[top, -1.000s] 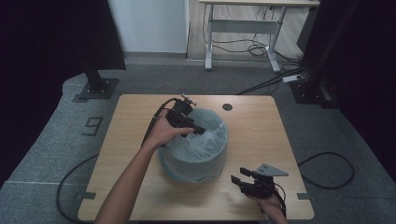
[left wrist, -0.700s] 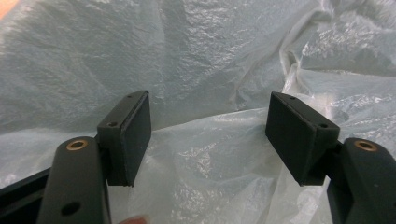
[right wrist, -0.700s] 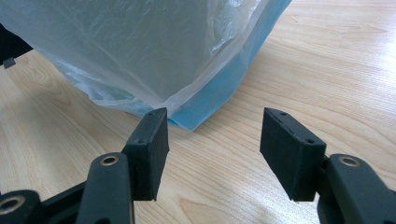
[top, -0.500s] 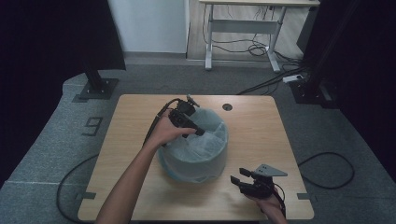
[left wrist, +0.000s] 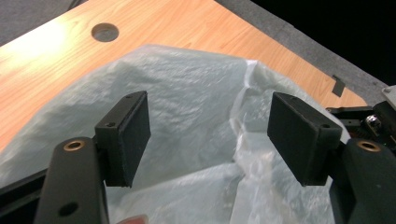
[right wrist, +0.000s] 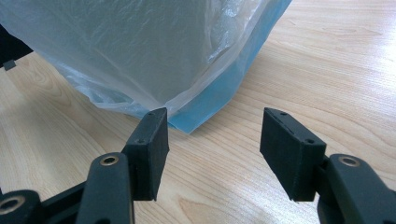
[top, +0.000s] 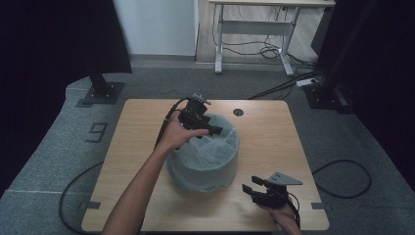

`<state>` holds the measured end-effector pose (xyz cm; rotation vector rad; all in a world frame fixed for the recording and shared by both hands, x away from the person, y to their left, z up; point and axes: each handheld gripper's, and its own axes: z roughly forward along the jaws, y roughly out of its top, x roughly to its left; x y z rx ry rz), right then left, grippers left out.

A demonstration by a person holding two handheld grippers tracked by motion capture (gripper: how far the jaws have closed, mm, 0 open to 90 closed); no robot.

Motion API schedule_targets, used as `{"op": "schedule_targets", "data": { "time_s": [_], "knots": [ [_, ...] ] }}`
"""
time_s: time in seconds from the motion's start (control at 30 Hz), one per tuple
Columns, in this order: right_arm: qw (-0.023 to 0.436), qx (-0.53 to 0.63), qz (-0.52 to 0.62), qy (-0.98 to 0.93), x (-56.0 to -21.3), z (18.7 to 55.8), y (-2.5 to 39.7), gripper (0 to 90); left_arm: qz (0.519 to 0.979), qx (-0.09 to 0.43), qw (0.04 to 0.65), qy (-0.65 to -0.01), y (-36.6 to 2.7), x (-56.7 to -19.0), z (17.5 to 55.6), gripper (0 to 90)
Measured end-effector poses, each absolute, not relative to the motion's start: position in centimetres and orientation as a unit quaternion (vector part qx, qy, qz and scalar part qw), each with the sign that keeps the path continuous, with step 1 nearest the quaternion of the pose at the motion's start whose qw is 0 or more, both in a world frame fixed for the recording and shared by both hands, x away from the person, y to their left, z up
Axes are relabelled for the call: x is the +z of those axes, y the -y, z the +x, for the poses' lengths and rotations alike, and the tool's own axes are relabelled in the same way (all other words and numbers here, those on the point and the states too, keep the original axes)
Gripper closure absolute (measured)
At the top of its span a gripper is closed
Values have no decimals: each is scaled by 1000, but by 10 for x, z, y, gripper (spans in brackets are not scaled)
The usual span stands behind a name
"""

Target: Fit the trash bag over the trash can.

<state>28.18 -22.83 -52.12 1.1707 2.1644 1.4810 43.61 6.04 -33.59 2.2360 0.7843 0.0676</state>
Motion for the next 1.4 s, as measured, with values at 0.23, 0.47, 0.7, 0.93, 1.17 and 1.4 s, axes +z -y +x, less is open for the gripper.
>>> {"op": "schedule_targets", "data": {
  "time_s": [0.23, 0.47, 0.7, 0.93, 1.17, 1.4],
  "knots": [
    [136, 513, 405, -745, -520, 281, 229, 410, 888, 17, 356, -290, -42, -345, 441, 303],
    [141, 514, 405, -743, -519, 280, 230, 410, 902, 8, 324, -286, -24, -359, 446, 308],
    [143, 516, 405, -741, -519, 280, 231, 410, 910, 1, 306, -279, -15, -366, 446, 312],
    [144, 516, 406, -740, -518, 279, 232, 410, 907, 13, 319, -275, -20, -359, 442, 314],
    [149, 515, 410, -738, -517, 278, 234, 410, 886, 29, 374, -271, -45, -329, 428, 326],
    [154, 515, 412, -736, -516, 277, 234, 409, 889, 31, 378, -257, -59, -324, 408, 331]
  ]
}}
